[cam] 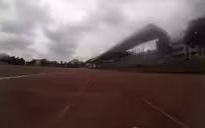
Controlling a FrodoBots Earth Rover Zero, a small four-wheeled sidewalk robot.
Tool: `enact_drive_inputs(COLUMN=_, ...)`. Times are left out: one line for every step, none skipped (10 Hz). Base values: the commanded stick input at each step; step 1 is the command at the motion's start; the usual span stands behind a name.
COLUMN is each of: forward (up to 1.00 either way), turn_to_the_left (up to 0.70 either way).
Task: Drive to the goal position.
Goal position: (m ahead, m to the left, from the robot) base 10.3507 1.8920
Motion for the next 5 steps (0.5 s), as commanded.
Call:
enact_drive_inputs(forward=0.67, turn_to_the_left=0.00)
enact_drive_inputs(forward=0.67, turn_to_the_left=0.00)
enact_drive_inputs(forward=0.67, turn_to_the_left=0.00)
enact_drive_inputs(forward=0.67, turn_to_the_left=0.00)
enact_drive_inputs(forward=0.67, turn_to_the_left=0.00)
